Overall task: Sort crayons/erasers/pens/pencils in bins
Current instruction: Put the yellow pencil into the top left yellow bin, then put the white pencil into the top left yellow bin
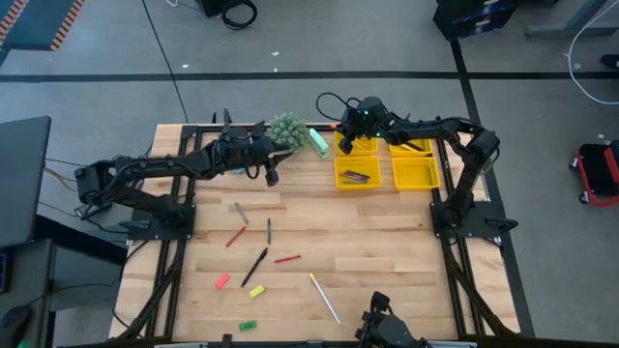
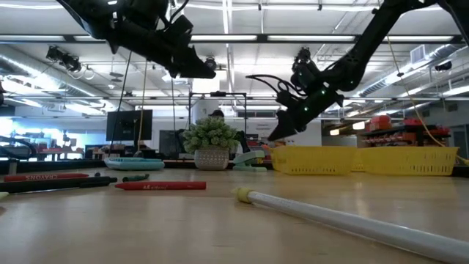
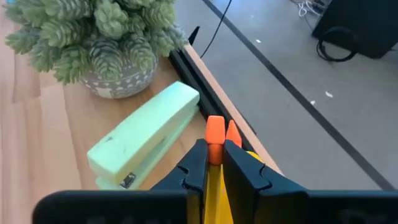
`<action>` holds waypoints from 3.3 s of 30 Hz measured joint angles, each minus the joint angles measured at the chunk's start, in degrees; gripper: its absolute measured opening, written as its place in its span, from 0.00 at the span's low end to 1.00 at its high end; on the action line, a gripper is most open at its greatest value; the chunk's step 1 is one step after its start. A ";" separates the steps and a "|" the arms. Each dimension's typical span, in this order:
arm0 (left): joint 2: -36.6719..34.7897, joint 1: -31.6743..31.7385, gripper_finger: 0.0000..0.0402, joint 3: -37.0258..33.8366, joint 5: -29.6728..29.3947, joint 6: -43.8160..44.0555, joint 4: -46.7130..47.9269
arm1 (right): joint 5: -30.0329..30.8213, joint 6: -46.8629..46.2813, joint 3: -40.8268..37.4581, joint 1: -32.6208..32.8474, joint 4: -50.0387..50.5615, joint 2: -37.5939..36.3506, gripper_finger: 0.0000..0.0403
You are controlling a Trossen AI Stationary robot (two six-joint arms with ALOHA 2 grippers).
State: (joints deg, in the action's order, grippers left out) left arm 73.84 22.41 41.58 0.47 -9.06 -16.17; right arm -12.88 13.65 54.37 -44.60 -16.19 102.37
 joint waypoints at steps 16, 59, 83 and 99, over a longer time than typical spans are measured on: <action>-4.66 -10.16 0.22 0.02 0.04 1.05 8.99 | 1.56 -0.22 0.91 0.95 0.38 -0.04 0.38; -10.76 -35.13 0.46 0.04 -2.56 19.01 14.43 | 0.35 -23.22 2.98 48.18 35.11 -9.62 0.44; 24.62 -49.03 0.41 25.17 -10.23 -1.63 31.57 | 18.65 -44.92 2.98 59.79 52.84 -15.16 0.44; 40.11 -46.53 0.41 38.62 0.05 -16.10 37.62 | 23.37 -54.63 2.98 66.98 62.05 -15.33 0.44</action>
State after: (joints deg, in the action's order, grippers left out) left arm 113.96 -24.13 80.21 0.52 -25.15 21.45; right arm 10.48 -40.98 57.34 22.38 45.86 87.04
